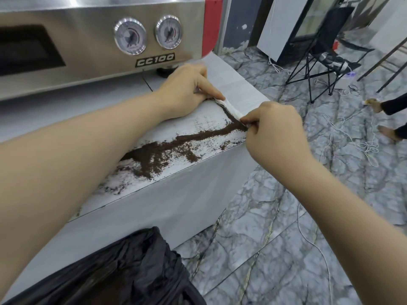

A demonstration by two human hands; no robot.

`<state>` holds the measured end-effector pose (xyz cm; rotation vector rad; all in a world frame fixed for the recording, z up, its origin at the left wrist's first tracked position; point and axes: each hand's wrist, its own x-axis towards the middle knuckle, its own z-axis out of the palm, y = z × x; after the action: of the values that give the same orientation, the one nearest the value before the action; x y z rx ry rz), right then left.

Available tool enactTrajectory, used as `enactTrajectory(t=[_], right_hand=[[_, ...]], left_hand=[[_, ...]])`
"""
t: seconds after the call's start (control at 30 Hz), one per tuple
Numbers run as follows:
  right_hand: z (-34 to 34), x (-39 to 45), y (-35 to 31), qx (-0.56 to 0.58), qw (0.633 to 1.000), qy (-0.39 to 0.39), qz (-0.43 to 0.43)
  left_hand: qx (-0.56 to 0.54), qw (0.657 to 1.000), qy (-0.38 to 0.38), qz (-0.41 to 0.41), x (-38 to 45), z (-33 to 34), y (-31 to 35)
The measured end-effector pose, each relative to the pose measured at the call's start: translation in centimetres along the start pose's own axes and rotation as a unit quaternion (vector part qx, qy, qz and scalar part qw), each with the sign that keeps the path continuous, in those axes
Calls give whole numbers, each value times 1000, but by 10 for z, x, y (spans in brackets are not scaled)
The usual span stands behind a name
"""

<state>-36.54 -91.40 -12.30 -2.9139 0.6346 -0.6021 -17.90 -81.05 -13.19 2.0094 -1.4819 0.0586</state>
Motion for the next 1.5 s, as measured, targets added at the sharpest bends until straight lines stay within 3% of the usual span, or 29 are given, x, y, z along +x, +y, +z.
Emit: enactTrajectory(t=[1.0,1.5], right_hand=[[5,-87,-218,58,998,-27,8],[11,-111,-266,101,991,-13,-89]], left_hand=[[6,999,-17,-31,-188,-121,-55],[63,996,25,-55,-287,-166,-64]])
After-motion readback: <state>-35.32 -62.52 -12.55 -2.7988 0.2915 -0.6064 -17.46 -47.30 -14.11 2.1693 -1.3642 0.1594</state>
